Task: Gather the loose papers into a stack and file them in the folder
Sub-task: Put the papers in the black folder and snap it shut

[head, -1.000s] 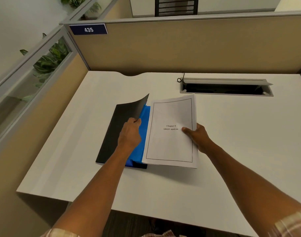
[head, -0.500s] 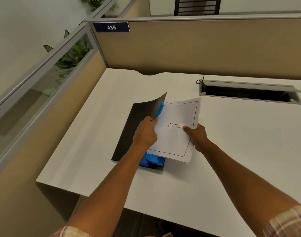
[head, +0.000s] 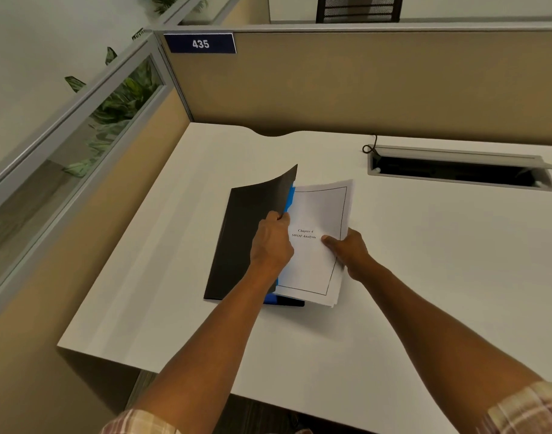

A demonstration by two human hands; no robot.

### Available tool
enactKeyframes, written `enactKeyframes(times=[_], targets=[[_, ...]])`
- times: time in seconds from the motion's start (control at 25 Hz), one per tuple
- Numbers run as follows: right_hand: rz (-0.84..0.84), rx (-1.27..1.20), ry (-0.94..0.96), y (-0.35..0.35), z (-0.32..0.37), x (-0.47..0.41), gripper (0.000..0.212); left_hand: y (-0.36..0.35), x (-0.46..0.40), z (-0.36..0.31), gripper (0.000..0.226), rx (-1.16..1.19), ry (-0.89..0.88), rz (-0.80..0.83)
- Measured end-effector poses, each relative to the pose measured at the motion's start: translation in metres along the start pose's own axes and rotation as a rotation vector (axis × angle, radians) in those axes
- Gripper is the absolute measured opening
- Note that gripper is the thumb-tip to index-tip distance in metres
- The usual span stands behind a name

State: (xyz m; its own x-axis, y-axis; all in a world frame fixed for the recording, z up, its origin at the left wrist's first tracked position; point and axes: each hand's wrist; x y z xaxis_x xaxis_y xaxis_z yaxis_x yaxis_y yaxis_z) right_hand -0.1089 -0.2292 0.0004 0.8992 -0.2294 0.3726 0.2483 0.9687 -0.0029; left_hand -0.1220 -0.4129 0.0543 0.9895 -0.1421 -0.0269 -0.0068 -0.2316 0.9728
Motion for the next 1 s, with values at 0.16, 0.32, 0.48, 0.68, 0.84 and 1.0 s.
enactKeyframes(times=[0.16,0.32,0.48,0.68,0.84,1.0], targets=[[0.03,0.034,-0.036,-0.01,0.002,-0.005,0.034,0.001,-0.002,-0.004,0.062,0.022,-0.004,0.059],[0.034,0.074,-0.048,-0.036,0.008,-0.007,0.031,0.003,0.003,-0.014,0.063,0.075,-0.065,0.068],[0.115,0.145,-0.119,-0.063,0.015,-0.01,0.009,0.003,0.006,-0.022,0.053,0.123,-0.115,0.027],[0.18,0.28,-0.22,-0.07,0.027,-0.014,0.019,-0.002,0.005,-0.014,0.045,0.18,-0.094,0.001],[0.171,0.579,-0.233,-0.052,0.031,-0.024,0.025,-0.008,0.0,-0.014,0.058,0.093,-0.166,0.046],[-0.045,0.714,-0.019,-0.012,0.011,-0.032,0.022,-0.016,-0.002,-0.018,0.066,0.057,-0.155,0.129]])
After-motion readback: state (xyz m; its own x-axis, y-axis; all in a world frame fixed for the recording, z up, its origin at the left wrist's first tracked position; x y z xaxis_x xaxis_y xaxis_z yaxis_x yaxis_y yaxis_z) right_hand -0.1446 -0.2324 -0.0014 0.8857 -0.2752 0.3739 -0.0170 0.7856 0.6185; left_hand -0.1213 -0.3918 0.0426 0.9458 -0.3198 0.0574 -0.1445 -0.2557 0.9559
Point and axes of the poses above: each hand's wrist, its own x-axis away from the middle knuckle, its own y-axis out of the back of the hand, z = x × y, and after that the axes turned 10 degrees about -x, right-handed
